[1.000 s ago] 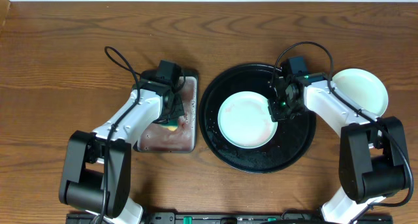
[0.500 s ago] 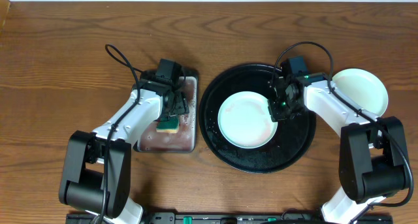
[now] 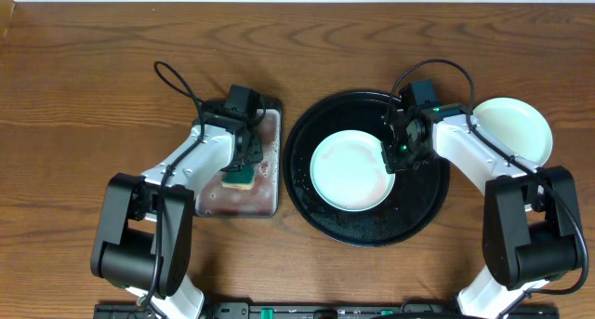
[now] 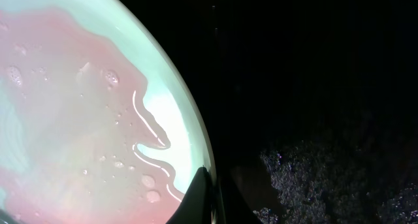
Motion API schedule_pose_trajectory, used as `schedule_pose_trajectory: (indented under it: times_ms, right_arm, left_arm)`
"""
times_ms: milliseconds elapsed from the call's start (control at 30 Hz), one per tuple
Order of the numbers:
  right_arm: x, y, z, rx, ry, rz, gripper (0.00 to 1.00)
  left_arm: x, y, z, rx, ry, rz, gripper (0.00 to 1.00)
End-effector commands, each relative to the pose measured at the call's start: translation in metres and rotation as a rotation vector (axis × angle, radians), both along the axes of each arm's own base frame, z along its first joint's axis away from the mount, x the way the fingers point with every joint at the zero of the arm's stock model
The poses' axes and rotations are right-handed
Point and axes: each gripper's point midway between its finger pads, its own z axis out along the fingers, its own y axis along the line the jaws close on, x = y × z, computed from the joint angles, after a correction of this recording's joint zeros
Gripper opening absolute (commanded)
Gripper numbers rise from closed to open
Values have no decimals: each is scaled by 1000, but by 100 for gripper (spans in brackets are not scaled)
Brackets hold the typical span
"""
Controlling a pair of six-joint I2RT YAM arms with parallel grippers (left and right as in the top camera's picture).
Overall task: Clean dirty plates on tray and stack at the side
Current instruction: 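Return the sponge to the metal tray and release it with the left gripper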
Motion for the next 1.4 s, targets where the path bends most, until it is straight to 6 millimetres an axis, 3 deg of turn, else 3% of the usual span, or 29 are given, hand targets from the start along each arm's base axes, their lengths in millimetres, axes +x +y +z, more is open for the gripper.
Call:
schedule_pose_trajectory:
  times_ms: [0, 33, 233, 267, 300, 367, 767, 967, 1000, 1067, 1167, 1367]
  right_arm:
    - [-3, -5, -2, -31, 7, 7, 1]
    - [-3, -5, -2, -31, 7, 7, 1]
    - [-3, -5, -2, -31, 7, 7, 1]
    - [-3, -5, -2, -32, 7, 7, 1]
    - [-4, -5, -2, -31, 7, 8, 1]
    - [-3, -5, -2, -31, 7, 7, 1]
    - [-3, -5, -2, -32, 7, 7, 1]
    - [-3, -5, -2, -31, 7, 7, 1]
    - [-4, -5, -2, -32, 7, 7, 1]
    - [-4, -5, -2, -31, 8, 7, 1]
    - [-4, -5, -2, -33, 11, 8, 1]
    - [-6, -6, -2, -34, 18, 8, 1]
  left_arm:
    - [2, 0, -1, 3, -2, -7, 20]
    - [2, 0, -1, 3, -2, -6, 8]
    - [11, -4, 23, -18, -59, -16, 7]
    - [13, -4, 29, -22, -74, -16, 28]
    - [14, -5, 34, -25, -87, -16, 56]
    - [12, -4, 40, -26, -92, -19, 71]
    - [-27, -2, 2, -34, 69, -13, 73]
    - [-33, -2, -3, -38, 90, -15, 68]
    - [-33, -2, -3, -38, 90, -15, 64]
    - [-33, -2, -3, -38, 90, -15, 45]
    - [-33, -2, -3, -38, 90, -15, 9]
    - [-27, -3, 4, -34, 72, -34, 7]
